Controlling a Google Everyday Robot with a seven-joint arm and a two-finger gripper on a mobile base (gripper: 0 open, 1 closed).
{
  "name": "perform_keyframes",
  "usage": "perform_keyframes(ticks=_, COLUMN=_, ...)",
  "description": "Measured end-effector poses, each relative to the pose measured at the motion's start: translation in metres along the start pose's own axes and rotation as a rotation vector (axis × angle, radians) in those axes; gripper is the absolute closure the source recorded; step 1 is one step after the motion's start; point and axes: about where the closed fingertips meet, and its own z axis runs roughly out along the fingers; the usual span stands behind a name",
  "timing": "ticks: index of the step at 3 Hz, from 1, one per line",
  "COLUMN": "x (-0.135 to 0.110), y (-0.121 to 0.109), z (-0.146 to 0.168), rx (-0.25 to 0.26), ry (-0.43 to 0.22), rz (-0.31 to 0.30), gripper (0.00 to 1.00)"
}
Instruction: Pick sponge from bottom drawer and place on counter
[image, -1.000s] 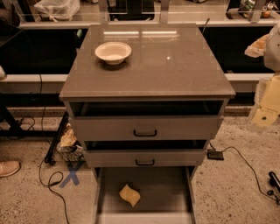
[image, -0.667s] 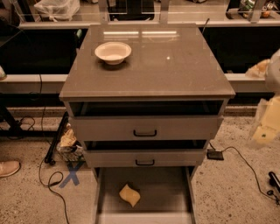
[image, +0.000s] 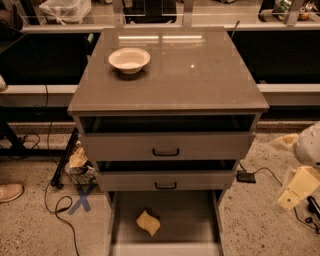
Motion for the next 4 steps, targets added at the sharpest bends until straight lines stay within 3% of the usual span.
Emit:
perform_keyframes(ticks=1, x=0.029, y=0.004, z=0.048, rx=-0.072, ry=-0.101, rz=0.109, gripper=0.0)
perform_keyframes(ticks=3, x=0.041, y=0.004, z=0.07, rx=-0.084, ry=-0.142, rz=0.154, gripper=0.0)
perform_keyframes(ticks=4, x=0.049, y=0.007, z=0.125, rx=-0.123, ry=-0.207, rz=0.151, gripper=0.0)
